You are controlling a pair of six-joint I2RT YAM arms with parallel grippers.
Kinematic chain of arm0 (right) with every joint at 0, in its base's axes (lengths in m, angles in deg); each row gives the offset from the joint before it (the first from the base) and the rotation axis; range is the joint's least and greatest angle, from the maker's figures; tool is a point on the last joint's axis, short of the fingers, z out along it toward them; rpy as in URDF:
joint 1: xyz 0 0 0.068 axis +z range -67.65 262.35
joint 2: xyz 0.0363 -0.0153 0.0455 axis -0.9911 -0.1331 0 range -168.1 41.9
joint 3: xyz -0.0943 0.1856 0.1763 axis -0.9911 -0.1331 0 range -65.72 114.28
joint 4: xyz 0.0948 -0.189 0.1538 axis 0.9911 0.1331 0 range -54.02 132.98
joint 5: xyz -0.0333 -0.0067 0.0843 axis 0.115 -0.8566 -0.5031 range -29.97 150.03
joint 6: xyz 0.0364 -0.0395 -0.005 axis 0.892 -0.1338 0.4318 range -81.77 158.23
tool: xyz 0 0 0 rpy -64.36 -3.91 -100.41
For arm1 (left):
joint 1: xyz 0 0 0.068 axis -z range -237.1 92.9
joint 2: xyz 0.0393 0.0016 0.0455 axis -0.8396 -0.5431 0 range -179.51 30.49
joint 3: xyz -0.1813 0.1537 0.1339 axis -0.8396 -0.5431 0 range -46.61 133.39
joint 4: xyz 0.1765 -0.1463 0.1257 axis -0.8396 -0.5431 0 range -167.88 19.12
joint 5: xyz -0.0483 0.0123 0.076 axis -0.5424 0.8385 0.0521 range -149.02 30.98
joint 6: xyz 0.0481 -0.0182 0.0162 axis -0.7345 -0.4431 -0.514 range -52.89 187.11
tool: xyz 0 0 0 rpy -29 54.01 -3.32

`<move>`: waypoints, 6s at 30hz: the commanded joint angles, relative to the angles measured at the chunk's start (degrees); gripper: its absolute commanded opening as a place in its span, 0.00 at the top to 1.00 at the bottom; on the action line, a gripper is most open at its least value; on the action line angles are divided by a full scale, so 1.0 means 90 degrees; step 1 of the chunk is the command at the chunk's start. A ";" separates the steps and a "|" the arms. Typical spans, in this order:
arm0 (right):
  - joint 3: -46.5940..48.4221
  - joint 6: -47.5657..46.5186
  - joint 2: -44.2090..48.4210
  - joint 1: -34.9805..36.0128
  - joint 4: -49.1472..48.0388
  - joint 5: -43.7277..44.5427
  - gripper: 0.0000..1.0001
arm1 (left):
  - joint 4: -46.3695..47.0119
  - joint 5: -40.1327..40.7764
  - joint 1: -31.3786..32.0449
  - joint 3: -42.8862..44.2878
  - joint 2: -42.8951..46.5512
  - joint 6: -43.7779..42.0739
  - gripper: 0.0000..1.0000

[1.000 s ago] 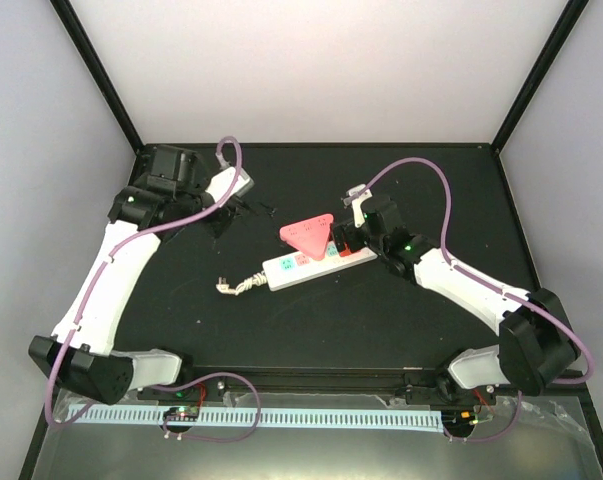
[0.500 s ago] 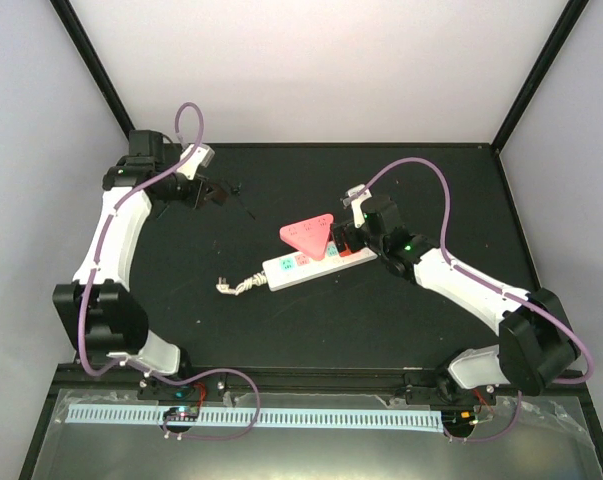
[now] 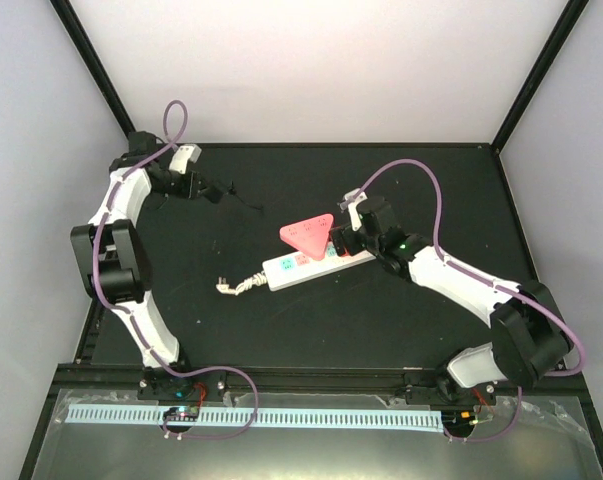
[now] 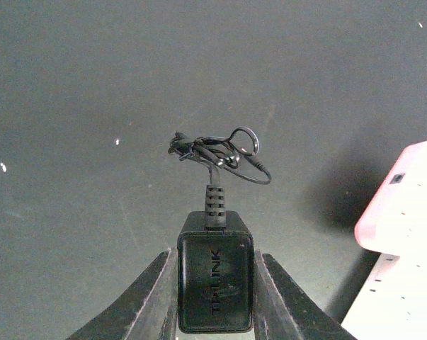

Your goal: Pull the plug off the socket

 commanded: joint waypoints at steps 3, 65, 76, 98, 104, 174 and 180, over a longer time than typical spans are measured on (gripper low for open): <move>0.0189 -0.0042 -0.0130 -0.0006 0.0024 0.0033 0.00 | 0.0053 -0.0464 -0.0342 0.0385 -0.0671 -0.0066 0.87; 0.0167 0.0096 0.0074 -0.0427 0.0379 -0.0617 0.00 | -0.0995 0.0228 -0.0734 -0.0666 0.1666 -0.1963 0.07; 0.0061 -0.0043 0.0276 -0.0643 0.0581 -0.0748 0.00 | -0.0311 0.0611 0.1555 -0.2227 0.3218 -0.2185 0.02; 0.0257 0.0303 -0.0895 -0.0629 0.0833 -0.0846 0.00 | 0.0712 0.1987 0.3847 -0.3185 0.2194 -0.2402 0.49; 0.0373 0.0344 -0.1144 -0.0601 0.0817 -0.0566 0.00 | 0.1032 0.2334 0.4343 -0.3350 0.1831 -0.2367 0.61; 0.0387 0.0507 -0.0836 0.0014 0.0169 0.0107 0.55 | 0.1367 0.3318 0.4834 -0.3625 0.0837 -0.2628 0.85; 0.0415 0.0525 -0.0715 0.0008 0.0107 0.0015 0.65 | 0.1357 0.3307 0.4835 -0.3620 0.0798 -0.2619 0.85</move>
